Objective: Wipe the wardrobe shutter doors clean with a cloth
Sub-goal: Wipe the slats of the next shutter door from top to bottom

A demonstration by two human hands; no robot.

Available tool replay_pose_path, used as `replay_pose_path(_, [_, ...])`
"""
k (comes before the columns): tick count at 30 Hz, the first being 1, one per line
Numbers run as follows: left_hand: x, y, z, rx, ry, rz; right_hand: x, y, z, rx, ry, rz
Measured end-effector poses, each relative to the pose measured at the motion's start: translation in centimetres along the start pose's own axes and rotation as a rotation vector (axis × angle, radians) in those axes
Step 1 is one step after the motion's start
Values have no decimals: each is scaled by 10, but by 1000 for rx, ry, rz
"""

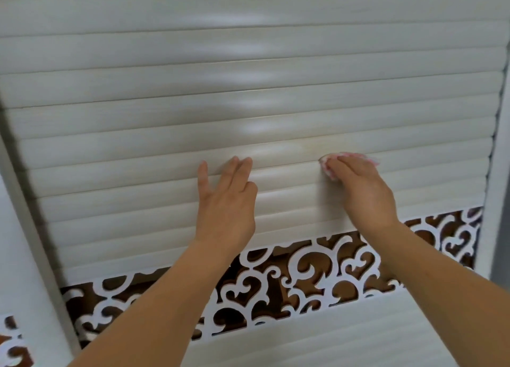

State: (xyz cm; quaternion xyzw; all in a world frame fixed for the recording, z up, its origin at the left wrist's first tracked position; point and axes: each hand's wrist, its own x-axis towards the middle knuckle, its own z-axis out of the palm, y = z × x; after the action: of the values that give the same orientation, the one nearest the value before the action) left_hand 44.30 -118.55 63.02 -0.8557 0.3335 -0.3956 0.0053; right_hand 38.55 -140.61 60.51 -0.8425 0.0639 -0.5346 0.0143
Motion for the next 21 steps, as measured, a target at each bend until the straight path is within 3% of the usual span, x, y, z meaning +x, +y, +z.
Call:
replay_pose_path(5, [9, 16, -1, -23, 34, -67, 1, 55, -5, 17, -12, 193])
replay_pose_path(9, [14, 23, 7, -12, 95, -100, 3, 45, 6, 115, 59, 320])
replay_pose_path(14, [20, 23, 19, -72, 256, -119, 3, -25, 26, 54, 66, 24])
replay_pose_path(17, [20, 21, 17, -68, 294, -108, 10, -59, 38, 40, -27, -131])
replay_pose_path(21, [21, 14, 13, -42, 277, -74, 9, -52, 31, -27, -84, -267])
